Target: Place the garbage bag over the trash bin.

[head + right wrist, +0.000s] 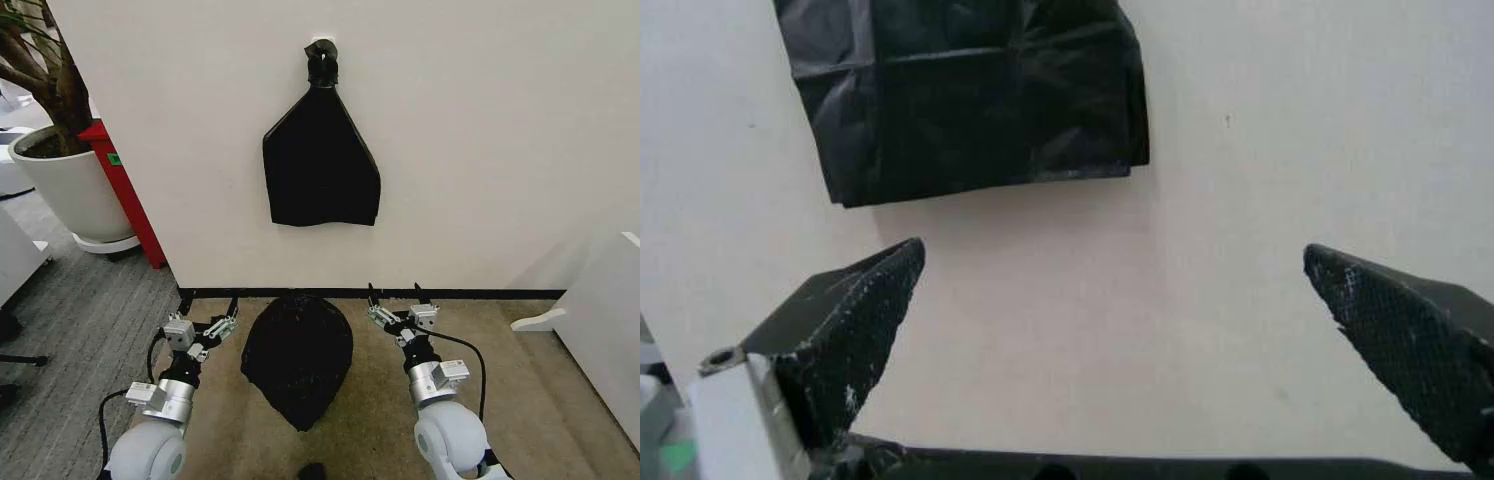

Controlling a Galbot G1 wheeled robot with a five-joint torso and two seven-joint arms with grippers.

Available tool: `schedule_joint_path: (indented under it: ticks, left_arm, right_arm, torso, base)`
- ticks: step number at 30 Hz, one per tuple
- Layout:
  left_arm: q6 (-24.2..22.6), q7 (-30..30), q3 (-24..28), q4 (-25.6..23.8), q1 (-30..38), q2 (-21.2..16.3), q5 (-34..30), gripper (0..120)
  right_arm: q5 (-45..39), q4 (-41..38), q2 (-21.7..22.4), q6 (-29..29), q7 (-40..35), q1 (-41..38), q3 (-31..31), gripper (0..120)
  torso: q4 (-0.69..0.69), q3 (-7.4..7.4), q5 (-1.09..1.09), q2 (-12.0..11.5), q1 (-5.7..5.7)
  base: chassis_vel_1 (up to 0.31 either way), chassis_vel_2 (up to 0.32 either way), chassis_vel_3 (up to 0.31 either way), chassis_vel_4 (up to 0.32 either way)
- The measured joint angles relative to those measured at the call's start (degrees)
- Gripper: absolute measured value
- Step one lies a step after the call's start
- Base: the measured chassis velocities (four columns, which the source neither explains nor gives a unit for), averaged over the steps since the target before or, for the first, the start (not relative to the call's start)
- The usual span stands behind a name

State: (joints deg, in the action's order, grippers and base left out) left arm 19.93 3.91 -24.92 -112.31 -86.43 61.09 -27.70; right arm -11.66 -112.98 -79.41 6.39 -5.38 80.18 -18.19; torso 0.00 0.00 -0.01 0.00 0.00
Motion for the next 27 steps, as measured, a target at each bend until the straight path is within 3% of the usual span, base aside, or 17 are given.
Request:
schedule_joint_path:
  ticks: [27]
  left_arm:
    - [-0.3,0.3,0.0,-0.1,0.0,0.1,-0.1,98]
  right_arm:
    - [-0.1,-0.2,0.1,-0.2,-0.1,0.0,0.1,100]
  torso:
    - [0.00,0.00,0.01,0.0,0.00]
  base:
    - [0.000,0.000,0.000,0.000]
